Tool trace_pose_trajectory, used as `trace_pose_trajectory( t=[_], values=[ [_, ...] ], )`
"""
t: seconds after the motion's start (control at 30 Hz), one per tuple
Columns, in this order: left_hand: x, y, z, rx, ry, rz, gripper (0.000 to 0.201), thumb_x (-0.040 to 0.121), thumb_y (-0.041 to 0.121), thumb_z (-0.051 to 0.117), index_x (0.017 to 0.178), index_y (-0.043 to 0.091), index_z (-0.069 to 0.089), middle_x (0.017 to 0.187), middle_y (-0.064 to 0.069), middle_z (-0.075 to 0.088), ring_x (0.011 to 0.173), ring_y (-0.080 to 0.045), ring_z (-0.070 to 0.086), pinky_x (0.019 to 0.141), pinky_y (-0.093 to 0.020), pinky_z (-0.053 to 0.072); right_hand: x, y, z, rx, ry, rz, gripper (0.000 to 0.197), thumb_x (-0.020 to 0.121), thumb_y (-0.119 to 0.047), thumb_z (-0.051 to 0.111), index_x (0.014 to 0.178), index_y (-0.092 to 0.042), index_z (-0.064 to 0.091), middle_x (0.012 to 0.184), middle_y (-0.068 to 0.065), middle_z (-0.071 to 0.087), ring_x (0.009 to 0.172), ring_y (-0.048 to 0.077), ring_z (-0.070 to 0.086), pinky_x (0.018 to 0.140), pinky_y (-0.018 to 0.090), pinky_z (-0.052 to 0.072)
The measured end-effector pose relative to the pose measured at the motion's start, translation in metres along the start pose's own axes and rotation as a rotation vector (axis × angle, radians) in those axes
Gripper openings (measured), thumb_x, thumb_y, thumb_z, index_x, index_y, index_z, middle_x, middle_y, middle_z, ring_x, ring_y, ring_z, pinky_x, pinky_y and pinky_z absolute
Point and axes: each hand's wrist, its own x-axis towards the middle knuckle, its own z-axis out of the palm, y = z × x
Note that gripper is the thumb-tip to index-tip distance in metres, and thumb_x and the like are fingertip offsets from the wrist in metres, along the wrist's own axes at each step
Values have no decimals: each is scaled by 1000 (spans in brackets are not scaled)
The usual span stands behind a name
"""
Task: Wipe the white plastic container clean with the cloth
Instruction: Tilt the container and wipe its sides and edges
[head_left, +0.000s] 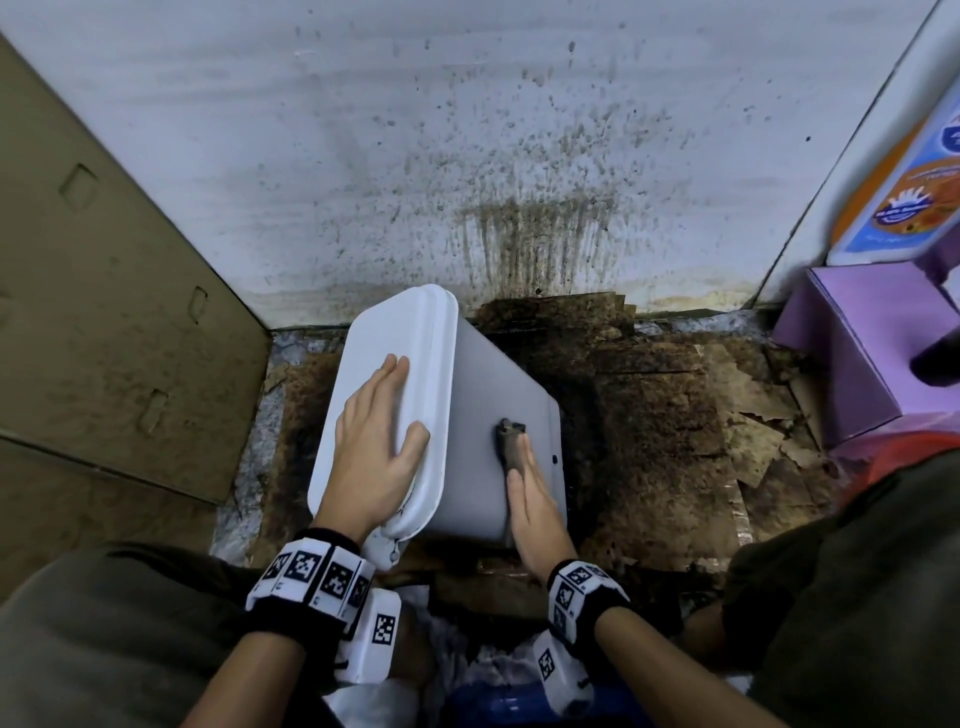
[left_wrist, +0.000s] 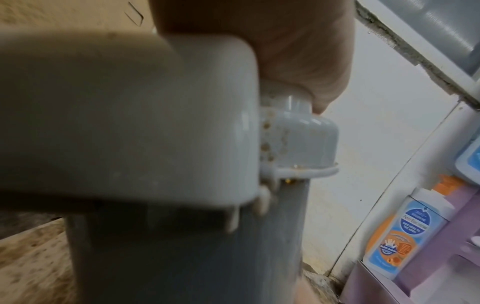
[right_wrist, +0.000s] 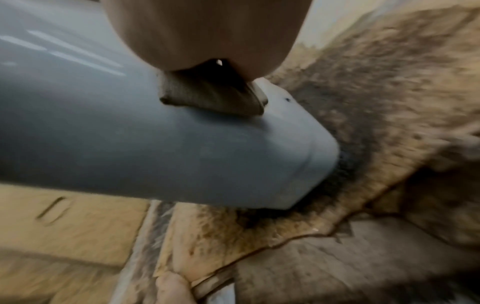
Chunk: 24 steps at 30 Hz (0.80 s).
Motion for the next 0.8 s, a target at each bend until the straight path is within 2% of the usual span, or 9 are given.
trace_pose_trajectory(
  t=[0.1,0.3,0.43,0.53,0.6,0.8],
  values=[
    [0,1,0,1,-4,-3,71,92,48,36,159,29,26,166,8,24,151,-15,21,122,-38,19,1,19,-11,-4,-15,201,53,110,-29,28,160,-21,13,168,-3,12,155,12,14,122,19,5],
    [0,9,2,7,-6,-1,71,91,48,37,159,29,27,166,10,24,151,-13,21,121,-33,17,9,32,-14,18,6,470,55,109,-38,25,161,-18,17,164,12,28,147,33,34,121,33,22],
    [1,7,2,13,-9,-1,71,91,48,36,159,29,27,166,10,24,152,-13,20,121,-32,16,16,22,-11,35,63,554,55,109,-38,24,159,-15,23,164,13,28,148,35,30,122,36,19],
    [2,4,2,18,-3,-1,71,91,47,36,159,28,27,166,8,25,152,-15,22,123,-38,18,20,1,-6,71,112,571,52,110,-33,25,158,-12,28,162,16,30,147,34,31,118,33,22],
    [3,5,2,21,-1,0,71,91,47,36,159,27,27,166,8,25,152,-16,22,122,-37,18,20,-18,1,96,140,538,52,109,-31,25,157,-11,28,162,16,31,145,34,35,117,34,24],
    [5,5,3,30,3,-5,73,90,48,35,159,25,27,166,5,25,151,-17,22,122,-39,19,14,-81,13,210,108,319,54,108,-40,26,159,-25,23,166,0,25,152,22,24,126,39,16]
  ],
)
